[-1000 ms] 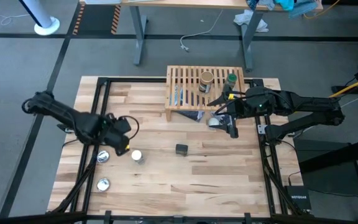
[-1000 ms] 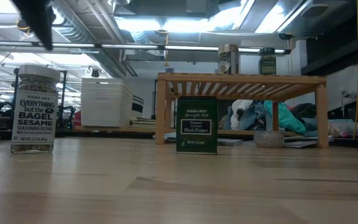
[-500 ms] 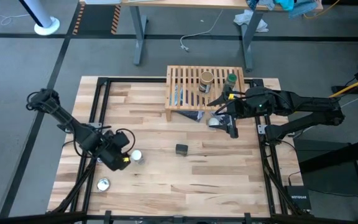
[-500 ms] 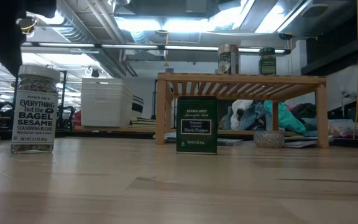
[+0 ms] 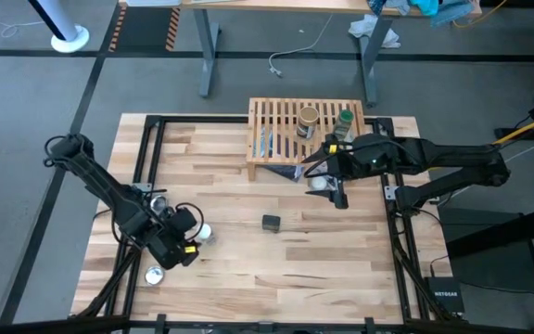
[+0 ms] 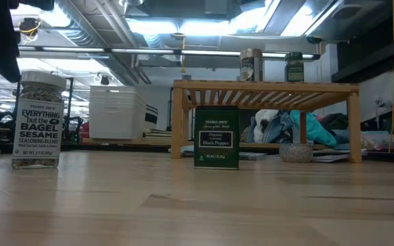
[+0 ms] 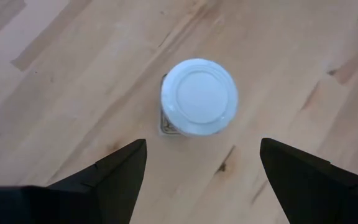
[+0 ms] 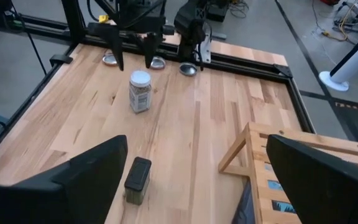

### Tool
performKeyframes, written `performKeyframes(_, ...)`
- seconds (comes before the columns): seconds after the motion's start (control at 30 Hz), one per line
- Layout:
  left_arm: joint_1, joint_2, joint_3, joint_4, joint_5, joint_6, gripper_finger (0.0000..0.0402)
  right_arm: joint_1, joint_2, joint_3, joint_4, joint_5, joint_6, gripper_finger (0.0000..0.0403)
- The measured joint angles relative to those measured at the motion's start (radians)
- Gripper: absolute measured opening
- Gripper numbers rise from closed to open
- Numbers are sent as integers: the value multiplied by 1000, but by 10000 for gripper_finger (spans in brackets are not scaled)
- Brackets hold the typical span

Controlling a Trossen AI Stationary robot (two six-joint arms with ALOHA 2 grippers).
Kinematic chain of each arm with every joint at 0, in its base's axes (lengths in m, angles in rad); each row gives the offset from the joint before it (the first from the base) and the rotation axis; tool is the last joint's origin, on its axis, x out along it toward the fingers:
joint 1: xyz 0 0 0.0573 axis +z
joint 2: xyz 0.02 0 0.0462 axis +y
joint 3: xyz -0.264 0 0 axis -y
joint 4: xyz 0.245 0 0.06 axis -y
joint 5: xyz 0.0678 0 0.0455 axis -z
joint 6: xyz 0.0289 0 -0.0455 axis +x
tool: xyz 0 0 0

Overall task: Shelf spices
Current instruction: Put the white seasoning bottle on the shelf

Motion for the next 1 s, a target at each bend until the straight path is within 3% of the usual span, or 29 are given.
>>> performKeyframes(1.0,103,268,-21,147,-83,145,308,0,8,0,0,-14,1,390)
